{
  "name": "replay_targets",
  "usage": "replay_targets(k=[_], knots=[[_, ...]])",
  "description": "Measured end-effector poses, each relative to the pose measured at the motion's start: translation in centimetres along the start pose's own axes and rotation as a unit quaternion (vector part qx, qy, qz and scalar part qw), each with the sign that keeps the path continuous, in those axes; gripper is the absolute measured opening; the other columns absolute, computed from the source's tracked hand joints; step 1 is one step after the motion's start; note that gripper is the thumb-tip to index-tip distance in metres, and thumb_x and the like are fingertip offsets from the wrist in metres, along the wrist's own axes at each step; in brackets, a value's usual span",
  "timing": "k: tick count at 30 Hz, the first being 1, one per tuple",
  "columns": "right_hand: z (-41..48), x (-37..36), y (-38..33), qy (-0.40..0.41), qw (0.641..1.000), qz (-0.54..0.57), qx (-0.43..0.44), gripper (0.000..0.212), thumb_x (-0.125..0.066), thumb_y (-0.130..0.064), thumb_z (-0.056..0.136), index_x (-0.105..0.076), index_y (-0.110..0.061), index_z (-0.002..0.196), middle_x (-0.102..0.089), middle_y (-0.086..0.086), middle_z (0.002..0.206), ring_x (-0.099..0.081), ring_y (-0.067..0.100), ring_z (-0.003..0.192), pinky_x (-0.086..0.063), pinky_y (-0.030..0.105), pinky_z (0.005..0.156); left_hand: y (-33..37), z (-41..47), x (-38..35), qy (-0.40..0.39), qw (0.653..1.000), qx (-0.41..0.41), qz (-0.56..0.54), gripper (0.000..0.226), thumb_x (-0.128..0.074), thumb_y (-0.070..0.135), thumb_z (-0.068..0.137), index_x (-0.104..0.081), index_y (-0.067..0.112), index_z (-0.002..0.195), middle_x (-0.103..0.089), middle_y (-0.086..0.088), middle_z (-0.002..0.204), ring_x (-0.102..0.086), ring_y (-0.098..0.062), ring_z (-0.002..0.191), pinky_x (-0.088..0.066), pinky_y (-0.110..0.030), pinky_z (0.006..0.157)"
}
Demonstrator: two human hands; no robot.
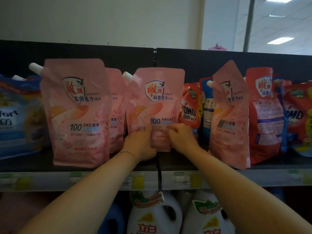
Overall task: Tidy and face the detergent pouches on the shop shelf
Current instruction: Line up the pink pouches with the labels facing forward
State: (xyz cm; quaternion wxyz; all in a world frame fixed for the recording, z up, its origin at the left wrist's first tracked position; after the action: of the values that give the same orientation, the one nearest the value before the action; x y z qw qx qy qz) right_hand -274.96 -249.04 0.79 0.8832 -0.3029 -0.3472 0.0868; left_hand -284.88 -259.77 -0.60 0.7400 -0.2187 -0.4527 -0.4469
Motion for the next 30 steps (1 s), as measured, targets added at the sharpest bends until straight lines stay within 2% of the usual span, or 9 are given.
replay_targets(k=[3,7,11,16,19,22,25,28,30], knots=[[0.7,2.5,2.2,0.092,0.991,0.035,-0.091,0.028,-0.047,-0.014,0.091,-0.053,-0.013,0.064,-0.055,0.003,0.068,-0.056,0.022,0.069,-0.045,0.029,0.059,0.2,-0.5,0.7,0.063,0.998,0.007,0.024,0.064,-0.053,0.056,0.083,-0.037,0.022,0.135,-0.06,-0.001,0.114,-0.059,-0.024,0.102,-0.049,-0.036,0.081],[0.9,3.2,3.1,0.036,0.991,-0.026,-0.129,0.02,-0.052,-0.022,0.088,-0.064,-0.007,0.082,-0.064,0.006,0.08,-0.06,0.02,0.073,-0.049,0.029,0.061,0.6,-0.7,1.6,0.203,0.978,-0.027,0.028,0.03,-0.046,0.05,0.085,-0.054,0.021,0.084,-0.06,0.002,0.068,-0.054,-0.018,0.059,-0.036,-0.026,0.054],[-0.2,3.6,1.8,0.022,0.994,-0.067,-0.081,0.016,-0.054,-0.026,0.09,-0.062,-0.014,0.081,-0.064,0.004,0.081,-0.062,0.021,0.076,-0.056,0.04,0.072,1.5,-1.2,2.0,0.3,0.944,-0.13,0.038,0.033,-0.045,0.04,0.078,-0.046,0.019,0.053,-0.051,0.001,0.043,-0.046,-0.021,0.033,-0.03,-0.018,0.04],[-2.8,5.3,-1.0,0.033,0.981,-0.189,-0.02,0.016,-0.051,-0.028,0.09,-0.059,-0.015,0.084,-0.061,0.001,0.078,-0.059,0.02,0.072,-0.054,0.041,0.068,4.1,-2.2,2.6,0.266,0.918,-0.288,0.065,0.029,-0.044,0.034,0.082,-0.053,0.017,0.06,-0.054,0.004,0.051,-0.044,-0.015,0.036,-0.02,-0.017,0.041],[-4.8,7.1,-2.3,0.084,0.959,-0.27,0.032,0.021,-0.049,-0.028,0.091,-0.052,-0.016,0.075,-0.056,-0.003,0.068,-0.055,0.019,0.061,-0.05,0.034,0.057,4.5,-2.2,2.3,0.209,0.938,-0.275,0.036,0.034,-0.038,0.038,0.083,-0.058,0.018,0.064,-0.058,0.007,0.055,-0.045,-0.011,0.038,-0.009,-0.013,0.041],[-6.9,8.7,-2.8,0.174,0.909,-0.362,0.11,0.028,-0.055,-0.026,0.089,-0.044,-0.019,0.064,-0.049,-0.006,0.056,-0.05,0.019,0.047,-0.04,0.027,0.048,4.8,-2.0,2.0,0.206,0.946,-0.248,-0.016,0.03,-0.04,0.039,0.085,-0.051,0.02,0.064,-0.052,0.008,0.056,-0.04,-0.01,0.044,-0.017,-0.016,0.041],[-8.7,9.7,-1.9,0.226,0.888,-0.386,0.108,0.03,-0.064,-0.022,0.084,-0.051,-0.016,0.058,-0.055,-0.001,0.05,-0.049,0.02,0.039,-0.033,0.023,0.042,5.5,-2.0,2.2,0.189,0.955,-0.216,-0.074,0.027,-0.052,0.031,0.09,-0.043,0.022,0.065,-0.047,0.009,0.06,-0.046,-0.013,0.052,-0.024,-0.02,0.044],[-10.0,10.9,-1.1,0.29,0.88,-0.368,0.073,0.022,-0.067,-0.023,0.084,-0.056,-0.013,0.069,-0.057,0.001,0.058,-0.051,0.02,0.045,-0.031,0.024,0.046,6.3,-2.0,2.7,0.165,0.965,-0.182,-0.096,0.027,-0.052,0.032,0.092,-0.052,0.017,0.07,-0.058,0.004,0.067,-0.053,-0.015,0.059,-0.033,-0.024,0.048],[-10.4,11.8,-0.1,0.338,0.893,-0.298,0.001,0.025,-0.067,-0.028,0.085,-0.053,-0.01,0.094,-0.054,0.002,0.082,-0.056,0.02,0.071,-0.039,0.03,0.055,6.9,-2.3,3.1,0.157,0.965,-0.182,-0.105,0.025,-0.051,0.032,0.092,-0.059,0.015,0.076,-0.062,0.002,0.072,-0.054,-0.016,0.063,-0.033,-0.022,0.047]])
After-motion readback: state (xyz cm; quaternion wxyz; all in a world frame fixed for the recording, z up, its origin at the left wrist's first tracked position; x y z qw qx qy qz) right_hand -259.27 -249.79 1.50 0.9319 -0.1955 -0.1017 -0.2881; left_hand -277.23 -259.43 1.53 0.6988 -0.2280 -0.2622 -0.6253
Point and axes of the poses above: each hand's wrist, its own z-axis towards the middle knuckle, its own x-axis out of the back of the hand, y = z × x, the point moved 4 cm from there along z, towards the middle knuckle
